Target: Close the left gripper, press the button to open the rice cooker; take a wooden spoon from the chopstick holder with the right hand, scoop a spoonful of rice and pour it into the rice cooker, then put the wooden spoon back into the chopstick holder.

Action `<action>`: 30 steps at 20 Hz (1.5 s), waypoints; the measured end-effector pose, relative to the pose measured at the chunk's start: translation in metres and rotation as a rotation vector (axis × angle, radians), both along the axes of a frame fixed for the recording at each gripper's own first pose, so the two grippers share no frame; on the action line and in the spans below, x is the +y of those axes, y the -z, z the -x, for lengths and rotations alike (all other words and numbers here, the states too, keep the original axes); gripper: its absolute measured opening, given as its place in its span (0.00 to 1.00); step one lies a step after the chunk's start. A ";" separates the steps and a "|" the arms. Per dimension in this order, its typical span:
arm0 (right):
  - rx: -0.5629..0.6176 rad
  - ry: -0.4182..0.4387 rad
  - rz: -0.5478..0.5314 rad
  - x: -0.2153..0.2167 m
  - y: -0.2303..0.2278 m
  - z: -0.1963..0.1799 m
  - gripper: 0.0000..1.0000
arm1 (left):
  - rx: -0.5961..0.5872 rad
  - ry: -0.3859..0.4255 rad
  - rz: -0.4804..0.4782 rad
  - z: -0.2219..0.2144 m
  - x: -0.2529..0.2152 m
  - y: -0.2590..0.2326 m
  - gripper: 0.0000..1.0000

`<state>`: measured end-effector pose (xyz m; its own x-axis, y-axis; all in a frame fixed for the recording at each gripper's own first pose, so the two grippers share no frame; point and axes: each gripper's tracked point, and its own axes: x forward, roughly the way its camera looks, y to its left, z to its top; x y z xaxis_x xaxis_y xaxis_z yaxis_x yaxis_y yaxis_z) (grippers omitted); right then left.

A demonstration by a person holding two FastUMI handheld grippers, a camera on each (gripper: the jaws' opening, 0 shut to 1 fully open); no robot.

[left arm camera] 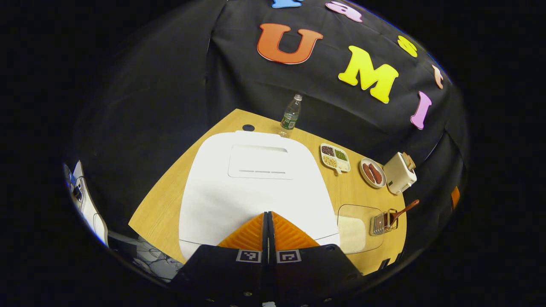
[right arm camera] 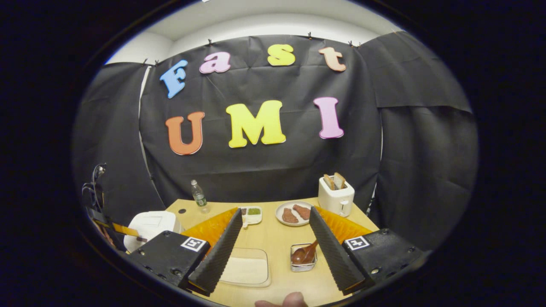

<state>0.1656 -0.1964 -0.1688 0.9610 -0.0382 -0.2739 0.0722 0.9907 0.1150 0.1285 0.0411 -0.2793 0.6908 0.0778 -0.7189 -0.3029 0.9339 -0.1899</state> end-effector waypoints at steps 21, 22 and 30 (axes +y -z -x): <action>-0.054 0.026 0.039 -0.002 -0.030 0.018 1.00 | -0.427 -0.037 -0.189 -0.034 0.027 -0.130 0.01; -0.061 0.031 0.045 -0.005 -0.034 0.020 1.00 | -0.464 -0.040 -0.209 -0.040 0.030 -0.147 0.01; -0.089 0.046 0.072 -0.021 -0.046 0.034 1.00 | -0.645 0.009 -0.284 -0.035 0.011 -0.215 0.20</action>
